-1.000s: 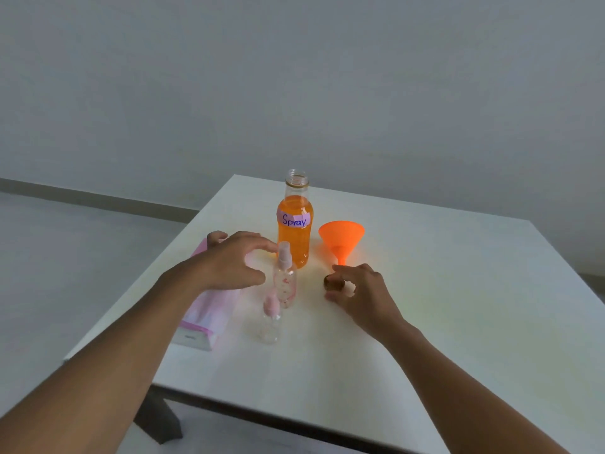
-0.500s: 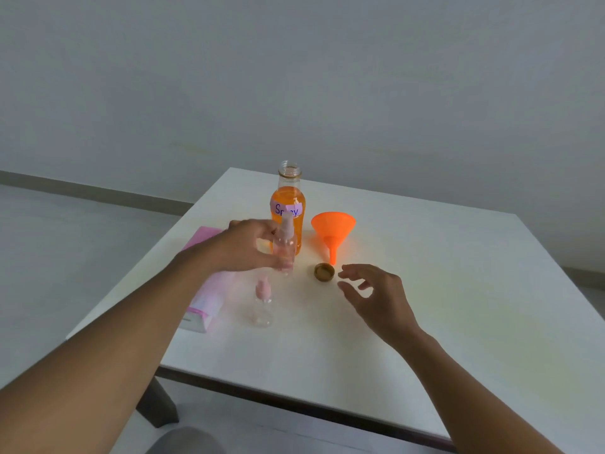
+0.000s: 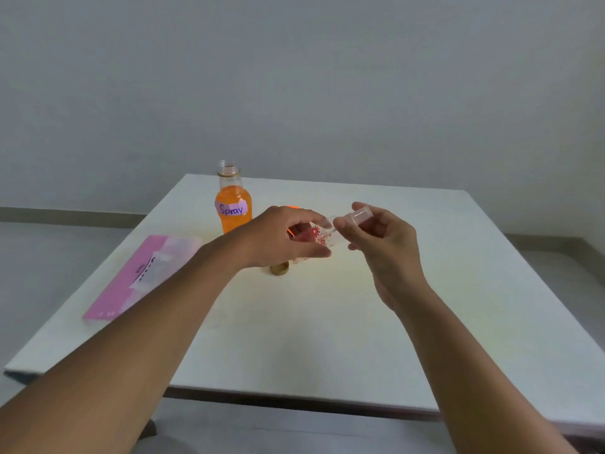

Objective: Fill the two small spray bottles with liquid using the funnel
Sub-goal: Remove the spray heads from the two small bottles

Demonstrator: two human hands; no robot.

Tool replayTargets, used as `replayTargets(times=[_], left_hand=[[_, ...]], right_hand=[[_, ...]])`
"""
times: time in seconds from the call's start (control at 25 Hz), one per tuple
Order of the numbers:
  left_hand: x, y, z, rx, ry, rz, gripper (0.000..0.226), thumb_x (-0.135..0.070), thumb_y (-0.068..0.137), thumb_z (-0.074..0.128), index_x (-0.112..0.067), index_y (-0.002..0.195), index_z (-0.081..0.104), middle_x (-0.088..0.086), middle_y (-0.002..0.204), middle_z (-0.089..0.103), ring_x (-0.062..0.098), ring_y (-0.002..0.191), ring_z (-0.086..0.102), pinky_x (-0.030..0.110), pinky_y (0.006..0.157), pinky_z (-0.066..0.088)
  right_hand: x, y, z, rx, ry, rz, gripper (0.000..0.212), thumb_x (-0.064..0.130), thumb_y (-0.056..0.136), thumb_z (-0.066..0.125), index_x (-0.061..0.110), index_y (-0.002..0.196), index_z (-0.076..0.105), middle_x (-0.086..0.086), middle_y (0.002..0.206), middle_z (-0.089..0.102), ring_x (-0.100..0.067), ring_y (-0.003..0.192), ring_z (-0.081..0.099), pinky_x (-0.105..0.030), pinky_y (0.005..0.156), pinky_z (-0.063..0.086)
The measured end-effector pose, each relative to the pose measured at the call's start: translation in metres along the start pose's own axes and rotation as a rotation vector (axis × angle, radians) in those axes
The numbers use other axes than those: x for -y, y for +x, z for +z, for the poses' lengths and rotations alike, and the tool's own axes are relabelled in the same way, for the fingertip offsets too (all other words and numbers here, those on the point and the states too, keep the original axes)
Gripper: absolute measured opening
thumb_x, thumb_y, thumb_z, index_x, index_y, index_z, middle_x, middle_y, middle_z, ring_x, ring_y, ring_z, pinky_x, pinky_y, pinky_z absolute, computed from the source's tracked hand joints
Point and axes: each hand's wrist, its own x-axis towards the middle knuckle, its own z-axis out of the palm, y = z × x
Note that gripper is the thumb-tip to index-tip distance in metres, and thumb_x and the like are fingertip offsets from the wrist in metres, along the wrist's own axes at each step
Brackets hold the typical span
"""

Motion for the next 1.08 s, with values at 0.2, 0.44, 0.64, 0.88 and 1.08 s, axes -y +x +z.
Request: replayTargets(times=[0.2,0.44,0.64,0.88,1.08], left_hand=[[-0.003,-0.007,0.066,0.009,-0.156,0.011,0.035,-0.047,0.088,0.066,-0.041,0.122,0.062,-0.023,0.086,0.066,-0.001,0.083,0.063,0.017,0.068,0.049],[-0.003,-0.030,0.104,0.070,-0.500,-0.008,0.030,-0.049,0.091,0.061,-0.029,0.112,0.068,-0.001,0.094,0.071,0.019,0.091,0.067,0.037,0.084,0.056],[0.004,-0.023,0.104,0.031,-0.473,-0.027,0.043,-0.063,0.084,0.061,-0.040,0.120,0.064,-0.005,0.104,0.072,0.017,0.099,0.067,0.043,0.089,0.056],[0.017,-0.014,0.114,-0.028,-0.368,-0.052,0.041,-0.061,0.087,0.059,-0.040,0.122,0.061,-0.012,0.097,0.069,0.009,0.094,0.063,0.027,0.078,0.052],[0.014,-0.011,0.120,-0.088,-0.331,-0.022,0.042,-0.065,0.086,0.058,-0.045,0.122,0.057,-0.023,0.101,0.069,-0.004,0.101,0.061,0.004,0.070,0.046]], right_hand=[[-0.021,-0.011,-0.046,0.051,0.024,0.043,0.009,0.006,0.083,0.081,0.003,0.089,0.075,0.004,0.084,0.076,-0.008,0.072,0.068,-0.020,0.071,0.053],[-0.029,-0.015,-0.075,0.334,0.029,0.001,0.029,0.012,0.083,0.079,0.014,0.112,0.075,-0.007,0.106,0.078,-0.021,0.103,0.074,-0.024,0.086,0.056],[-0.037,-0.002,-0.088,0.400,0.035,0.061,0.045,0.008,0.087,0.073,0.009,0.131,0.063,-0.013,0.122,0.074,-0.028,0.120,0.069,-0.028,0.095,0.055],[-0.035,-0.001,-0.076,0.292,-0.151,0.080,0.025,0.033,0.094,0.072,0.018,0.114,0.076,-0.002,0.116,0.077,-0.019,0.108,0.073,-0.026,0.085,0.056],[-0.037,-0.003,-0.064,0.121,-0.347,0.009,0.045,0.045,0.108,0.041,0.034,0.087,0.079,0.012,0.099,0.076,-0.010,0.074,0.065,-0.027,0.073,0.058]])
